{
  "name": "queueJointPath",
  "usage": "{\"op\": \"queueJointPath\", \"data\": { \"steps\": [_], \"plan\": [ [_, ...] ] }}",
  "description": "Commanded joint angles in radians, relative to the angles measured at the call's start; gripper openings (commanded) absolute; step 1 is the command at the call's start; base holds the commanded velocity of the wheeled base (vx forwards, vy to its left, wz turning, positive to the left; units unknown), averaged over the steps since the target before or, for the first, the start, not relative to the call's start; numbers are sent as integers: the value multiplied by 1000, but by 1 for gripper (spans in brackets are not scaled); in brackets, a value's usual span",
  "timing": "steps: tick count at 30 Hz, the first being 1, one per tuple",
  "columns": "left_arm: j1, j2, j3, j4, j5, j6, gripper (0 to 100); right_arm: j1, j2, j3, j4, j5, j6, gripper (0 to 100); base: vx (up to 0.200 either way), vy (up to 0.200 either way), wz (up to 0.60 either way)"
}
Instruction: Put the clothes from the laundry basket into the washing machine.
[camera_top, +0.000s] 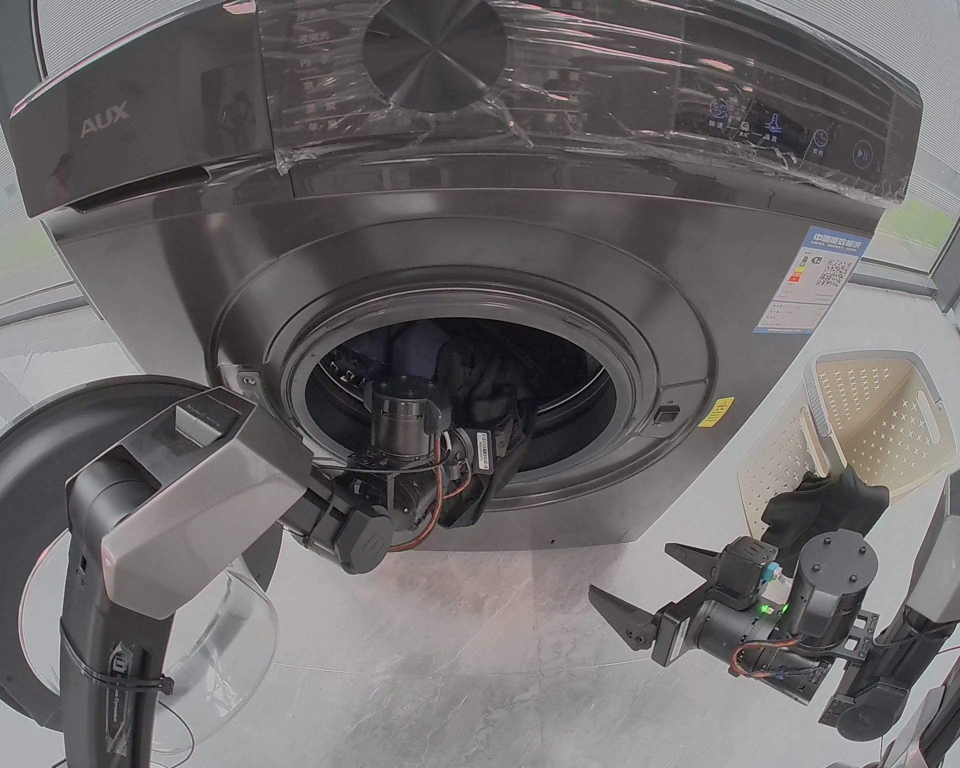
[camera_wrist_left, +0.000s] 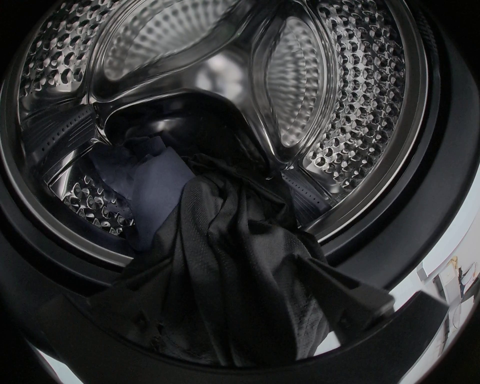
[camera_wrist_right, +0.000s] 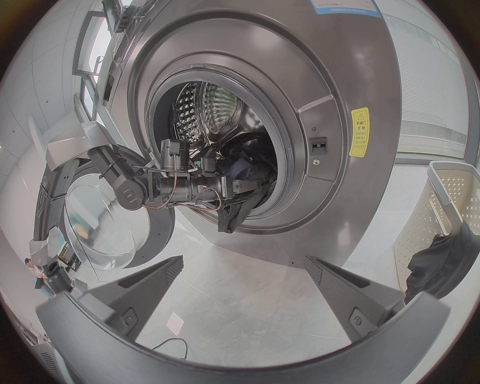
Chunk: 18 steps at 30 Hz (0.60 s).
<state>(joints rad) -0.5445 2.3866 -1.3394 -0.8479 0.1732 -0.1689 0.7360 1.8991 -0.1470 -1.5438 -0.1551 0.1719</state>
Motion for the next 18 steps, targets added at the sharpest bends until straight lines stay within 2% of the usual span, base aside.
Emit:
{"op": "queueJointPath", "data": {
  "steps": [1, 8, 9, 13, 18],
  "plan": [
    [9, 60, -63, 15, -1, 9, 0, 2, 5, -2, -1, 0, 0, 100, 0, 0, 0],
    [26, 97, -228, -2, 17, -18, 0, 2, 6, -2, -1, 0, 1, 100, 0, 0, 0],
    [32, 97, -284, -11, 34, -44, 0, 2, 6, -3, -1, 0, 1, 100, 0, 0, 0],
    [51, 111, -425, -30, 66, -86, 0, 3, 8, -3, -1, 0, 1, 100, 0, 0, 0],
    [63, 171, -531, -82, 81, -89, 0, 3, 8, -3, -1, 0, 1, 100, 0, 0, 0]
  ]
}}
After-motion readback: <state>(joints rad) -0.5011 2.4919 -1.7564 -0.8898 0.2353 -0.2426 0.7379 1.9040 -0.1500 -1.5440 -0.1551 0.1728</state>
